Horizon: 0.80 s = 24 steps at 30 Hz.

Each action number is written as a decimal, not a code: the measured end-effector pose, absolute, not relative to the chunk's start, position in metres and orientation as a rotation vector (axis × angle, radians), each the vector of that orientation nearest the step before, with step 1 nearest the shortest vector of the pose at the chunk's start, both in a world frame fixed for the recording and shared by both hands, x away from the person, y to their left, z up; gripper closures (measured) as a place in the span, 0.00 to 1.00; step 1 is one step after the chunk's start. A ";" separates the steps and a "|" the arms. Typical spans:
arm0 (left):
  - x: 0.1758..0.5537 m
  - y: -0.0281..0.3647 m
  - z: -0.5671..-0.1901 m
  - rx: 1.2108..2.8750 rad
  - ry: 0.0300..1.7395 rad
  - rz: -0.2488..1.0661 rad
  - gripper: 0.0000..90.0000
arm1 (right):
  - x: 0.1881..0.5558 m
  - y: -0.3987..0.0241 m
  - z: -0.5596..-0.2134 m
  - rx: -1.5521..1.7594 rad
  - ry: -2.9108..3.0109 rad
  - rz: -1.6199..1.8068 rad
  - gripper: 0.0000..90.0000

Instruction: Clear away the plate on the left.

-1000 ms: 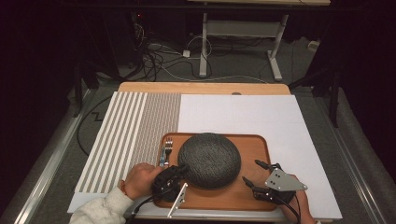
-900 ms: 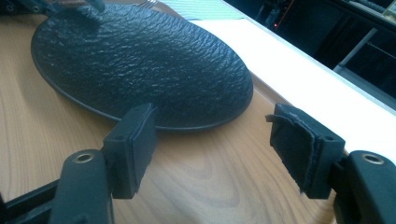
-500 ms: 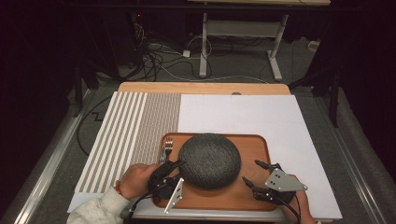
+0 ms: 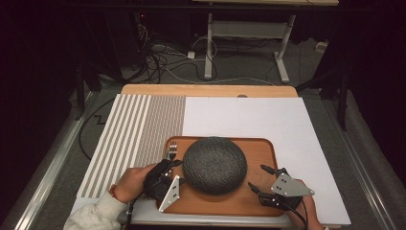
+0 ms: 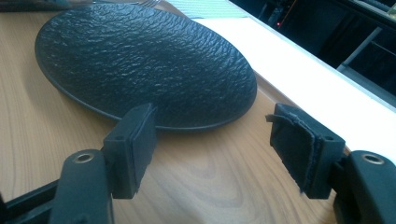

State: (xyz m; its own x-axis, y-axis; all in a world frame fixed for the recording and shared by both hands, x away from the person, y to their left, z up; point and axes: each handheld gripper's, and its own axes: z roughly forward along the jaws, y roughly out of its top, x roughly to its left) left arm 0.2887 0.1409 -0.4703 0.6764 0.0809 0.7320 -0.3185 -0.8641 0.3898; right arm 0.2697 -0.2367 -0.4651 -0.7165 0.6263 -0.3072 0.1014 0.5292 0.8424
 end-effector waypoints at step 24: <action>0.296 0.138 -0.459 2.229 0.111 0.930 0.29 | 0.269 -0.234 -0.465 0.574 2.174 1.146 0.36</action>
